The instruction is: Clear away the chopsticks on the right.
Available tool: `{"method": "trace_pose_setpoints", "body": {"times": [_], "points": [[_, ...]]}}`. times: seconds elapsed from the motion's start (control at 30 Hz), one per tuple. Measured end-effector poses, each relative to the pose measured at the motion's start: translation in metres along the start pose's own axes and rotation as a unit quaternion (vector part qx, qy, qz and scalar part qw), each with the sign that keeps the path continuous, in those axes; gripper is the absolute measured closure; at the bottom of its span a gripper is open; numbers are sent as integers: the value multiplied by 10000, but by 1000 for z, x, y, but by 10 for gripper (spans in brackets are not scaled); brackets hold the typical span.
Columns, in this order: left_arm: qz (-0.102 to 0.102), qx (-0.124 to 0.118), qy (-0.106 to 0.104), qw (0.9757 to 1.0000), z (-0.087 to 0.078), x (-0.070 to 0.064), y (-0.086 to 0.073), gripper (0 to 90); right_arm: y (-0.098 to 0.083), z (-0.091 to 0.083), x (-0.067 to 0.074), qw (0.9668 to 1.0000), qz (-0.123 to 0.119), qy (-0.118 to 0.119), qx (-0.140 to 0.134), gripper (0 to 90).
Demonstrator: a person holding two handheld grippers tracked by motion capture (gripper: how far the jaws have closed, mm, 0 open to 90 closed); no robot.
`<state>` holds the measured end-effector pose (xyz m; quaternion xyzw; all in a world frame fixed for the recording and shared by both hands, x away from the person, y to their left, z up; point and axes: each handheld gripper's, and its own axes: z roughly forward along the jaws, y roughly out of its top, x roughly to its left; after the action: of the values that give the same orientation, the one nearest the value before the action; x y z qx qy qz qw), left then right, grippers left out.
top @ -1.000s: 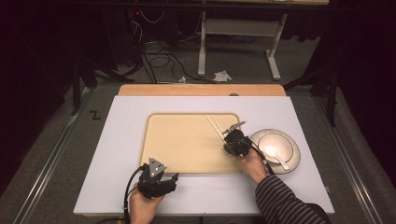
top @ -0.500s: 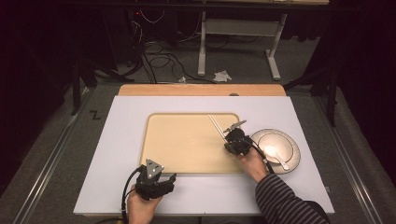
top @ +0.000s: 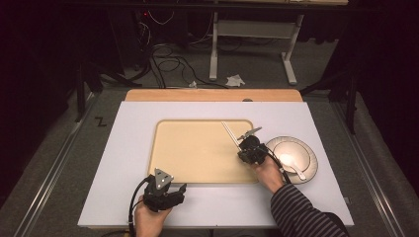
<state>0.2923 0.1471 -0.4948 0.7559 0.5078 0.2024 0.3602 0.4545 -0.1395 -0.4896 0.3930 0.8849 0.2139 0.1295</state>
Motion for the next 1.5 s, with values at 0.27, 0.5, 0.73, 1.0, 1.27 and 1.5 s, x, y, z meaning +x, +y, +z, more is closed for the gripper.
{"method": "trace_pose_setpoints", "body": {"times": [0.27,0.5,0.73,1.0,1.27,1.5], "points": [[-6,-20,4,10000,0,0,0,340,0,0,-1,10000,21,-11,15,786],[14,4,6,10000,0,0,0,340,-1,-1,-2,10000,26,29,0,735],[28,-14,17,10000,1,-1,0,339,-1,-4,-2,9999,6,57,-116,678],[57,-1,-17,10000,2,-2,1,337,-2,-8,-3,9997,13,163,-187,634],[96,4,-66,9999,6,-3,3,337,-4,-12,-1,9993,-54,293,-236,561],[205,14,-189,9996,11,-5,8,337,-8,-19,4,9987,-209,368,-288,567]]}}
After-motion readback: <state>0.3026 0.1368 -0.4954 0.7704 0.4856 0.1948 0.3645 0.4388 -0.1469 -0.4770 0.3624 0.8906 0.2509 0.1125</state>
